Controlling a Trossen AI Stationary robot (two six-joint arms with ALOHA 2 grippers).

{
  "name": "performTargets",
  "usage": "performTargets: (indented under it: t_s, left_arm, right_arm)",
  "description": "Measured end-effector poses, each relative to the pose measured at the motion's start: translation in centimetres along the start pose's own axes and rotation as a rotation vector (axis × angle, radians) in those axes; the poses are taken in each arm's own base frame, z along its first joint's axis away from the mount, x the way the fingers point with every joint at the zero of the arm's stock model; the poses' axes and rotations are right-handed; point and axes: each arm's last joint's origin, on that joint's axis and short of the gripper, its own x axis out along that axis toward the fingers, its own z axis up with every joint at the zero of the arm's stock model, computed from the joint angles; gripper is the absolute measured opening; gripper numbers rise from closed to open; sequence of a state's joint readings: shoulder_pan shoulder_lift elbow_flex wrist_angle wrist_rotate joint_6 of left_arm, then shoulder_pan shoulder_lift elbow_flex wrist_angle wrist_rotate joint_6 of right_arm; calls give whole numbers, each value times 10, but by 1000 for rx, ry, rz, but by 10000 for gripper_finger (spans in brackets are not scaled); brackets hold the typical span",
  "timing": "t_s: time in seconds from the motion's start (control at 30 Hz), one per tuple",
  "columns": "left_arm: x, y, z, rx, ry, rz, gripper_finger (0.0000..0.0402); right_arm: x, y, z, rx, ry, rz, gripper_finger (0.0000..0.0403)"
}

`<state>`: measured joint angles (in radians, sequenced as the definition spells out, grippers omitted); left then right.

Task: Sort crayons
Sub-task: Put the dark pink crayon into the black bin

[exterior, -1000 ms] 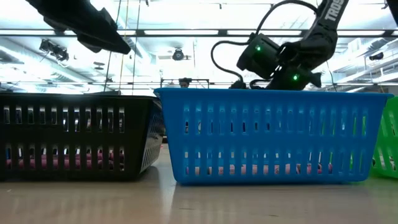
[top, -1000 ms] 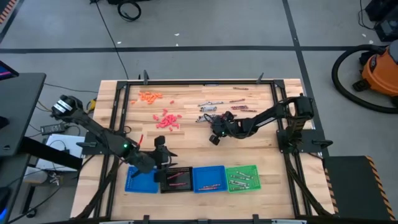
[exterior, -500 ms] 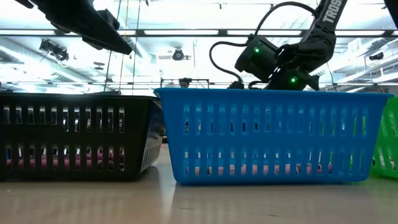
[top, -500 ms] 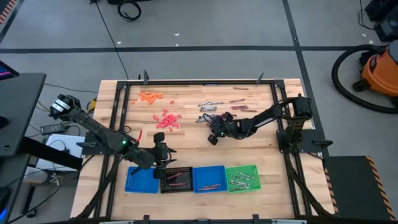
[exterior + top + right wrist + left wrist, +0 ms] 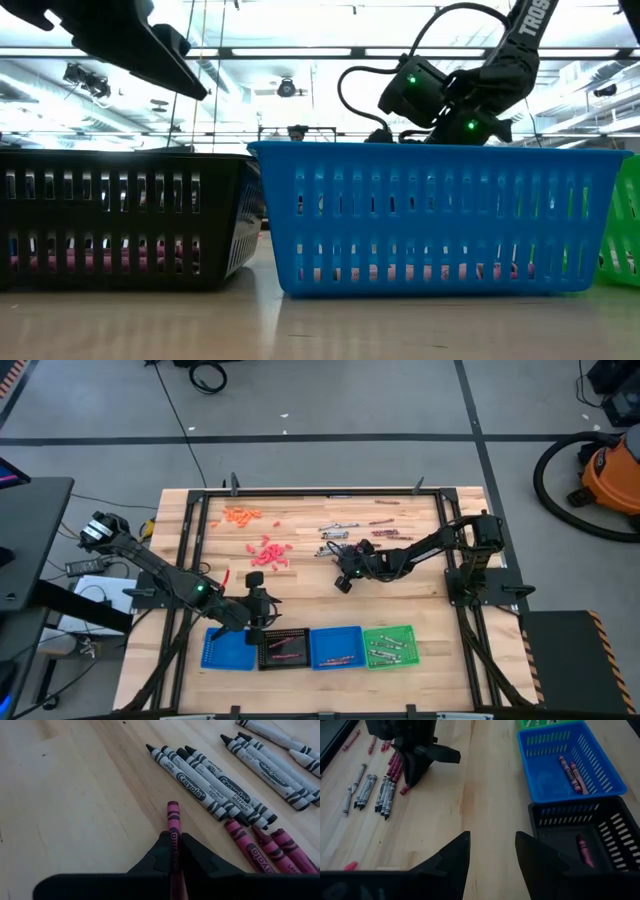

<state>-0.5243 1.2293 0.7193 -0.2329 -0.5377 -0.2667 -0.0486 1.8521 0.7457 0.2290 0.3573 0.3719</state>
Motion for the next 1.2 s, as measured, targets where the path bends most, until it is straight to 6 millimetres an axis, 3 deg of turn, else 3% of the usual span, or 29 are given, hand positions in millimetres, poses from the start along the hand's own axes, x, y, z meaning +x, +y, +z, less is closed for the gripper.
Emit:
performTargets:
  t_s: [0.37,0.77,1.0,1.2]
  left_arm:
    - [1,3,1,-11,-2,19,169]
    - [13,24,6,-85,-1,100,169]
    - [36,27,6,-119,0,113,169]
    - [62,26,3,-107,-11,130,175]
  right_arm:
    - [-25,1,19,-73,-63,102,29]
    - [-59,32,28,-462,-235,207,30]
    - [-69,48,26,-643,-326,181,24]
    - [-74,54,29,-688,-389,150,24]
